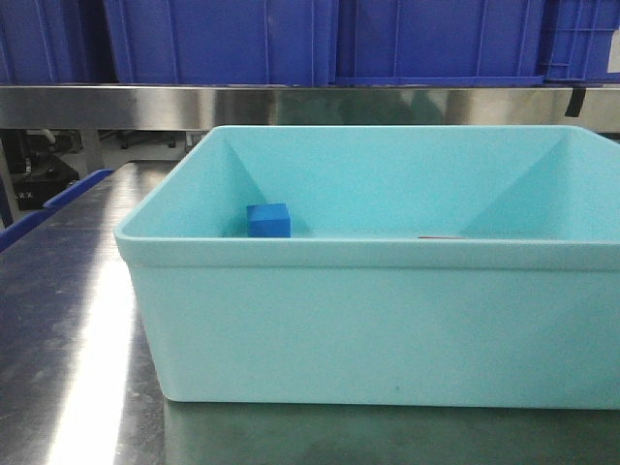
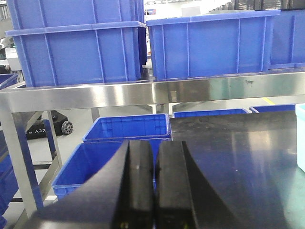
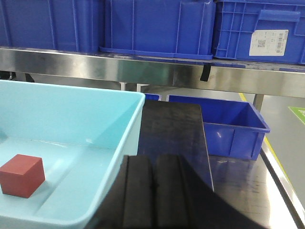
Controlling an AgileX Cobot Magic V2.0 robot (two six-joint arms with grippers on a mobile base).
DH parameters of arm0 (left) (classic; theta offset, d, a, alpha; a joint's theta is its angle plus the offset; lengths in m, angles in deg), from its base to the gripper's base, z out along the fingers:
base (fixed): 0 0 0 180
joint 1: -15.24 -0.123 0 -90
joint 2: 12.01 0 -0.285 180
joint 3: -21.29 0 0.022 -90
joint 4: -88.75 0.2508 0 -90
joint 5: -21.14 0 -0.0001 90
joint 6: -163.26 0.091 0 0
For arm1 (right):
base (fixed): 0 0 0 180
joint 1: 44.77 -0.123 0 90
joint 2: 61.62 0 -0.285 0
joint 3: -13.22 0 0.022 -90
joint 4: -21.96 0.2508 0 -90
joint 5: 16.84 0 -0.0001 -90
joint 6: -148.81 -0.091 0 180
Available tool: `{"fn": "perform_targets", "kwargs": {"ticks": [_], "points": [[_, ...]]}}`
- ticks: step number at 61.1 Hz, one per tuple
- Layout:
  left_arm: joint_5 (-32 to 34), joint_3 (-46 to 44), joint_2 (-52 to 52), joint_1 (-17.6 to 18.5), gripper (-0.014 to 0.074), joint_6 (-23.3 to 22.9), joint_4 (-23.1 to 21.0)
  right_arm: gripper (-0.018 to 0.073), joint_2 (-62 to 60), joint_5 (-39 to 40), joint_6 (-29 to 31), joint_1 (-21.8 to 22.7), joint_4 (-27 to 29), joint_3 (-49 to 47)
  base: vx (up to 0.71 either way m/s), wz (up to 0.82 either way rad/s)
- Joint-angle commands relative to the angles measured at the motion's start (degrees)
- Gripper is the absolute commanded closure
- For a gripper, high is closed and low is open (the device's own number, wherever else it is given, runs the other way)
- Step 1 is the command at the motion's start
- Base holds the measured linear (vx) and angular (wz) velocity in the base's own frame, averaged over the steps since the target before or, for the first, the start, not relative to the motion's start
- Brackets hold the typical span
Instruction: Pick red cube and place on left shelf
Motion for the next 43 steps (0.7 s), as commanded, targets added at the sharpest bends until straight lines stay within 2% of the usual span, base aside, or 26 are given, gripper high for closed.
{"fn": "perform_targets", "kwargs": {"ticks": [1,43], "points": [[4.78,1.26,-0.47,0.27,0.0491,0.08,-0.32,0.0494,-1.08,4.79,0.33,0.33,-0.55,-1.48,0.00,0.00],[4.78,1.26,-0.40,0.27,0.0491,0.08,-0.32,0.0494,-1.08,4.79,0.33,0.33,-0.55,-1.48,0.00,0.00]]}}
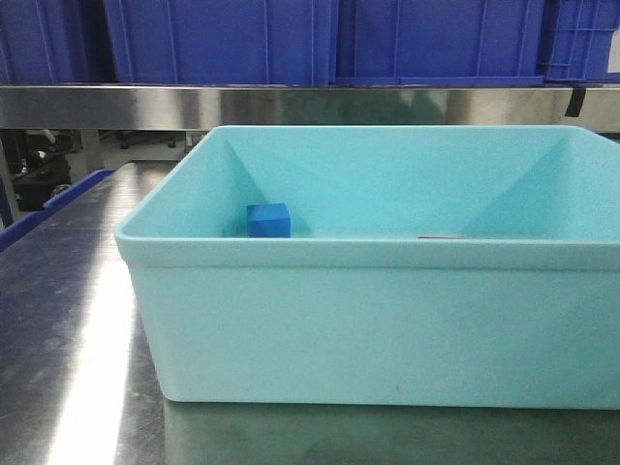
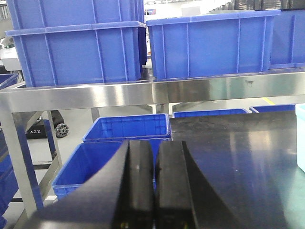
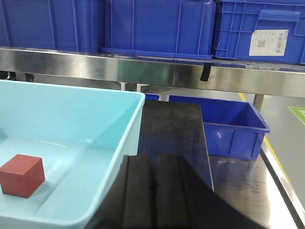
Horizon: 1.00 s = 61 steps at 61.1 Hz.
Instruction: Pick red cube and place on left shelf
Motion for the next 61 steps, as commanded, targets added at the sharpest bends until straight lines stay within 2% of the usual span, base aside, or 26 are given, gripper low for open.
{"fn": "perform_targets", "kwargs": {"ticks": [1,49,61], "points": [[4.78,1.26,-0.47,0.27,0.0491,0.08,-0.32,0.0494,-1.08,4.79,0.33,0.33,-0.55,-1.48,0.00,0.00],[4.78,1.26,-0.40,0.27,0.0491,0.08,-0.32,0.0494,-0.50,8.76,0.27,0.33,-0.55,-1.66,0.00,0.00],[4.78,1.26,-0.47,0.27,0.0491,0.08,-0.32,0.0494,7.79,5.20,-3.96,0.33,-0.55,-7.15,0.00,0.00]]}}
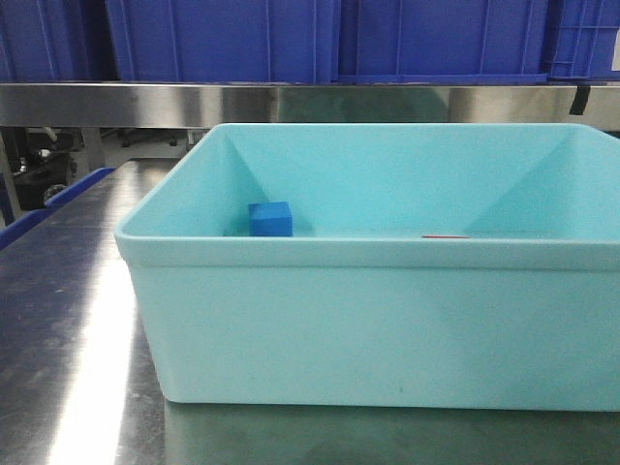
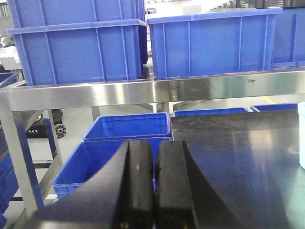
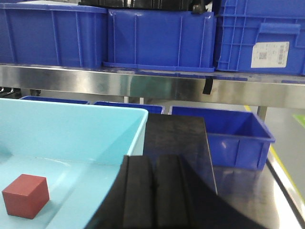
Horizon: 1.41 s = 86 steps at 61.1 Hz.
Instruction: Pick red cube and place on left shelf
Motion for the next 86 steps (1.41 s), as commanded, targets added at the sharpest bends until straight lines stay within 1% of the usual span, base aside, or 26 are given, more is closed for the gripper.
{"fn": "perform_targets", "kwargs": {"ticks": [1,21,24,30,36,49,53,56,61,63,67,69,73,79,86], "points": [[4.78,1.26,-0.47,0.27,0.0491,0.08,-0.32,0.0494,5.64,2.62,-1.85,0.33,-0.55,-5.54,0.00,0.00],[4.78,1.26,-0.40,0.27,0.0491,0.08,-0.32,0.0494,28.62,2.32,-1.83,0.33,-0.55,-24.71,0.01,-0.04],[4.78,1.26,-0.47,0.27,0.0491,0.08,-0.32,0.0494,31.87,1.36,-1.83,0.28,-0.55,-27.13,0.00,0.00],[4.78,1.26,-0.47,0.27,0.0491,0.08,-0.32,0.0494,38.56,-3.19,-1.83,-0.18,-0.55,-32.06,0.00,0.00],[4.78,1.26,-0.40,0.27,0.0491,0.08,-0.32,0.0494,43.72,-7.70,-1.83,-2.09,-0.55,-36.20,0.00,0.00],[4.78,1.26,-0.47,0.27,0.0491,0.08,-0.32,0.0483,54.78,-13.99,-1.83,-9.35,-0.55,-42.32,0.00,0.00],[4.78,1.26,-0.47,0.27,0.0491,0.08,-0.32,0.0449,57.70,-14.40,-1.83,-11.95,-0.55,-43.40,0.00,0.00],[4.78,1.26,-0.47,0.27,0.0491,0.08,-0.32,0.0389,60.14,-14.40,-1.83,-14.29,-0.55,-44.31,0.00,0.00],[4.78,1.26,-0.40,0.27,0.0491,0.08,-0.32,0.0241,63.38,-14.76,-1.83,-17.24,-0.55,-45.82,0.00,0.00],[4.78,1.26,-0.47,0.27,0.0491,0.08,-0.32,0.0139,65.14,-15.71,-2.01,-18.66,-0.50,-46.89,0.00,0.00],[4.78,1.26,-0.47,0.27,0.0491,0.08,-0.32,0.0007,67.79,-16.84,-2.01,-20.49,-0.50,-48.55,0.00,0.00],[4.78,1.26,-0.40,0.27,0.0491,0.08,-0.32,-0.0030,68.93,-17.36,-2.01,-21.24,-0.50,-49.27,0.00,0.00],[4.78,1.26,-0.47,0.27,0.0491,0.08,-0.32,-0.0064,71.07,-18.30,-2.01,-22.49,-0.50,-50.74,0.00,0.00],[4.78,1.26,-0.47,0.27,0.0491,0.08,-0.32,-0.0064,74.15,-19.04,-2.01,-24.48,-0.46,-52.83,0.00,0.00],[4.78,1.26,-0.40,0.27,0.0491,0.08,-0.32,-0.0064,76.73,-20.33,-2.48,-25.79,-0.05,-54.65,0.00,0.00]]}}
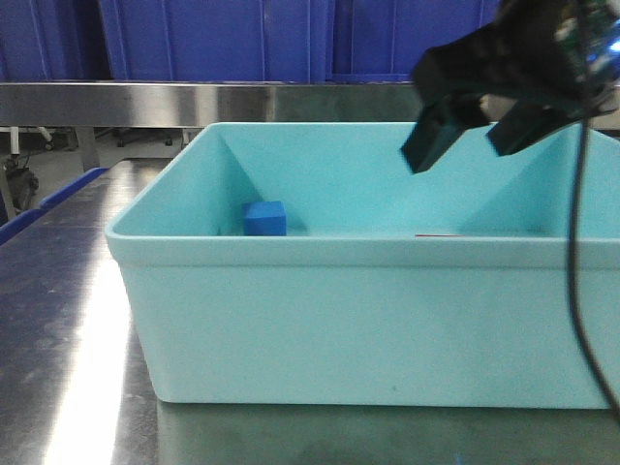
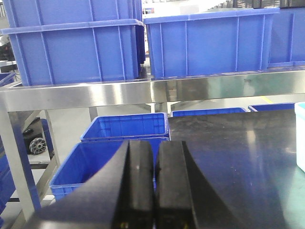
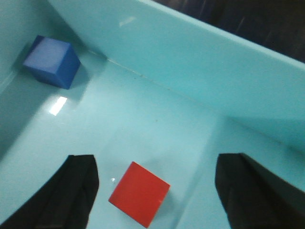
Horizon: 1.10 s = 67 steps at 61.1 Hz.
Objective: Pick red cube and place on left shelf
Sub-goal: 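Lower the open right gripper into the tub over the red cube, then close the right gripper on the red cube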
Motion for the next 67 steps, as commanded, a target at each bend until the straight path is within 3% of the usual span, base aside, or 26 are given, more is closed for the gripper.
{"fn": "perform_targets", "kwargs": {"ticks": [1,22,67], "points": [[4.78,1.26,-0.47,0.27,0.0491,0.08,-0.32,-0.0064,0.31,1.68,-0.42,-0.98,-0.04,-3.39,0.00,0.00],[4.78,1.26,-0.47,0.27,0.0491,0.08,-0.32,-0.0064,4.34,-2.65,-0.56,-1.76,-0.04,-4.44,0.00,0.00],[4.78,1.26,-0.40,0.27,0.0491,0.08,-0.32,-0.0064,10.17,-2.68,-2.07,-1.76,-0.04,-4.39,0.00,0.00]]}}
